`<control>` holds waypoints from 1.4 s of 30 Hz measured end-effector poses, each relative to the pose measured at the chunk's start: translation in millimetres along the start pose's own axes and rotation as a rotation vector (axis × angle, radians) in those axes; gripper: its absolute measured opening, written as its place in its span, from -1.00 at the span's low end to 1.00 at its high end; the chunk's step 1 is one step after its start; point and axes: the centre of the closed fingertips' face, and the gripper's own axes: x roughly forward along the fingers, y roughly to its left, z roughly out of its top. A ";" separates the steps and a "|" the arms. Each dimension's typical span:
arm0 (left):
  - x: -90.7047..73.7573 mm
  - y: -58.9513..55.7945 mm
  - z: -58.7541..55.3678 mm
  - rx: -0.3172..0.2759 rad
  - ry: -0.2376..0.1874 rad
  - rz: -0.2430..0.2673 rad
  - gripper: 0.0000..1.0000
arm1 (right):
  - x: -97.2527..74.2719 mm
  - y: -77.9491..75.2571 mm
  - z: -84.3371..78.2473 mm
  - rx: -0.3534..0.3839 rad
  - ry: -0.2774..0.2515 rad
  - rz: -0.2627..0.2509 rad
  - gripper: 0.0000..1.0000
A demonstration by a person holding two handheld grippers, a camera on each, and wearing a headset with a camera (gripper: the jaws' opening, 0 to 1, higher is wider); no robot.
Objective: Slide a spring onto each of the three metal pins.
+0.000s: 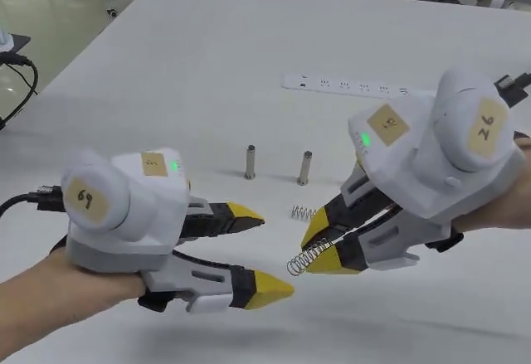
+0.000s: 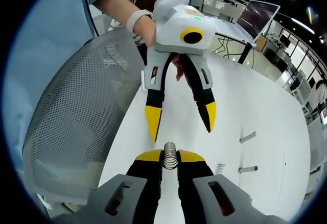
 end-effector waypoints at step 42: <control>-24.6 43.7 -19.8 -0.131 -0.034 0.235 0.95 | 3.0 -5.8 -4.8 0.000 0.033 0.014 -0.84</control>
